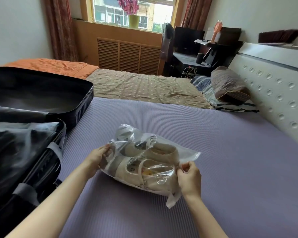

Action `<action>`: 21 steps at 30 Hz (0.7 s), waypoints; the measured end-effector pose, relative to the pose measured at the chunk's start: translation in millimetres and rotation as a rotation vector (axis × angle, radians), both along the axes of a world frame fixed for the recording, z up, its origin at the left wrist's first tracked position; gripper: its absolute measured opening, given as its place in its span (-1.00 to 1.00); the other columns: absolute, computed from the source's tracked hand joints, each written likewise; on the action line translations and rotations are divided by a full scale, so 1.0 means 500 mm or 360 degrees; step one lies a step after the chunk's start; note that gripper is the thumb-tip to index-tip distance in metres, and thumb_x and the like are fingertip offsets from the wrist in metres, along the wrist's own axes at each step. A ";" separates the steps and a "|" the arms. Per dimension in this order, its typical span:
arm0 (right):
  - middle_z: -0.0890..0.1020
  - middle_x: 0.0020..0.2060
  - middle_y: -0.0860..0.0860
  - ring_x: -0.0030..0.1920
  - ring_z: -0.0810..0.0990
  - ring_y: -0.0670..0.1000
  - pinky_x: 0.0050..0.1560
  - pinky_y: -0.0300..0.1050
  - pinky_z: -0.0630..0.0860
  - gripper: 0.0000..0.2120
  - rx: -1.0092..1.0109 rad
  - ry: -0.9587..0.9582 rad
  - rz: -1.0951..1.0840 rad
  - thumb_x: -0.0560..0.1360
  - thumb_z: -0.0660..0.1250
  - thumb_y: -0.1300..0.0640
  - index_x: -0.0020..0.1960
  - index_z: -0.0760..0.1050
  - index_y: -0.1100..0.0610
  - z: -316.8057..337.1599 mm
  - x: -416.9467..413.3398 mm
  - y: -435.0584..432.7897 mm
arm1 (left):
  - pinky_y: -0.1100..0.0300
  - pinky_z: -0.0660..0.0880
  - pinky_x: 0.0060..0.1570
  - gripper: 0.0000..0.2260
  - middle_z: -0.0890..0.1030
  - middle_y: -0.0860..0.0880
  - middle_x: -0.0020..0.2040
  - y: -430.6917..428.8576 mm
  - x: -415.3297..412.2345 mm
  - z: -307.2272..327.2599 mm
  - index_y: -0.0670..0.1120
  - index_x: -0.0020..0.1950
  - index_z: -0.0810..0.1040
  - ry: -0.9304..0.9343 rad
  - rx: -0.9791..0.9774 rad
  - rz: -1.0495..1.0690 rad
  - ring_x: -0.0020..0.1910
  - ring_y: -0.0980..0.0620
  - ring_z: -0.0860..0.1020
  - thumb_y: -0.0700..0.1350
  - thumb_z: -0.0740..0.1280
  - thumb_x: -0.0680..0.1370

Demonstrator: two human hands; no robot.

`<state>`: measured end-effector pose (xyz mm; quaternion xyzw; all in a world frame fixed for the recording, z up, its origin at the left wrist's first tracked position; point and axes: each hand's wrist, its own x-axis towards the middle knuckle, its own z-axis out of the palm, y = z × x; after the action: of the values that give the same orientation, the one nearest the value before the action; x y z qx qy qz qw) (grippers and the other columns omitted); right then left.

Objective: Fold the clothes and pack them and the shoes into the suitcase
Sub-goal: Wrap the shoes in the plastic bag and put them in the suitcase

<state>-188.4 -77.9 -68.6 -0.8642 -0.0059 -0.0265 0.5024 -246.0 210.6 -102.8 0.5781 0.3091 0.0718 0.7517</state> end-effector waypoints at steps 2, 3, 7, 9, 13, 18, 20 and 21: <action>0.56 -0.30 -0.02 -0.27 0.54 -0.05 -0.30 -0.11 0.43 -0.92 -0.0078 0.0004 0.0029 0.54 0.28 0.21 -0.14 0.43 0.17 0.003 -0.014 -0.001 | 0.16 0.43 -0.24 -0.64 0.57 -0.16 -0.03 -0.004 -0.020 0.012 -0.24 0.19 0.52 -0.0043 -0.0007 0.0011 -0.14 -0.04 0.52 0.02 0.19 0.60; 0.56 -0.29 -0.03 -0.26 0.54 -0.04 -0.28 -0.10 0.43 -0.93 -0.0108 0.0007 0.0041 0.55 0.26 0.22 -0.11 0.42 0.18 0.007 -0.021 -0.002 | 0.13 0.41 -0.20 -0.60 0.54 -0.20 0.00 -0.004 -0.033 0.018 -0.25 0.21 0.51 -0.0056 -0.0016 0.0013 -0.08 -0.10 0.48 0.05 0.22 0.57; 0.62 -0.10 0.07 -0.10 0.58 0.10 -0.16 -0.04 0.45 -0.70 -0.0073 0.0072 0.0106 0.57 0.22 0.23 0.28 0.30 0.18 0.035 -0.043 0.009 | 0.06 0.43 -0.12 -0.49 0.52 -0.23 0.00 -0.004 -0.096 0.056 -0.25 0.18 0.53 -0.0171 -0.0021 0.0048 -0.02 -0.14 0.47 0.14 0.34 0.45; 0.63 0.05 0.11 -0.03 0.58 0.11 -0.11 -0.05 0.44 -0.45 -0.0043 0.0073 0.0184 0.56 0.24 0.22 0.49 0.12 0.11 0.051 -0.056 0.022 | 0.09 0.45 -0.10 -0.59 0.58 -0.19 0.00 -0.002 -0.122 0.086 -0.24 0.14 0.54 -0.0242 -0.0012 0.0122 -0.03 -0.11 0.53 0.08 0.30 0.51; 0.50 0.30 0.09 0.27 0.50 0.10 0.16 -0.03 0.43 -0.43 0.0104 0.0064 0.0304 0.55 0.21 0.33 0.51 0.19 0.06 0.102 -0.088 0.055 | 0.06 0.45 0.09 -0.69 0.61 -0.17 0.00 0.023 -0.176 0.149 -0.24 0.17 0.53 -0.0393 0.0034 0.0304 -0.04 -0.08 0.56 -0.04 0.24 0.57; 0.62 -0.01 0.03 -0.10 0.61 0.07 -0.07 0.00 0.54 -0.46 0.0195 -0.0093 0.0453 0.56 0.18 0.34 0.49 0.24 0.04 0.171 -0.139 0.118 | 0.11 0.54 0.02 -0.71 0.64 -0.18 0.02 0.068 -0.272 0.242 -0.20 0.13 0.58 -0.0552 0.0089 0.0383 0.02 -0.10 0.59 -0.01 0.26 0.57; 0.59 -0.13 -0.02 -0.12 0.60 0.03 0.05 0.09 0.55 -0.48 0.0252 -0.0120 0.0532 0.57 0.20 0.32 0.49 0.24 0.04 0.194 -0.166 0.157 | 0.18 0.59 -0.06 -0.73 0.67 -0.14 -0.03 0.096 -0.317 0.270 -0.19 0.12 0.57 -0.0607 0.0136 0.0421 -0.05 -0.03 0.64 -0.04 0.21 0.61; 0.58 -0.15 -0.02 -0.10 0.61 0.03 0.07 0.11 0.55 -0.47 0.0272 -0.0125 0.0575 0.57 0.21 0.32 0.49 0.23 0.04 0.202 -0.182 0.179 | 0.25 0.59 -0.17 -0.74 0.68 -0.10 -0.07 0.112 -0.340 0.281 -0.17 0.11 0.58 -0.0623 0.0140 0.0453 -0.12 0.03 0.65 -0.04 0.20 0.61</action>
<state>-279.6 11.6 32.2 -0.8016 -0.1781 0.0300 0.5700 -416.0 266.5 37.7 0.5359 0.2324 0.3011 0.7537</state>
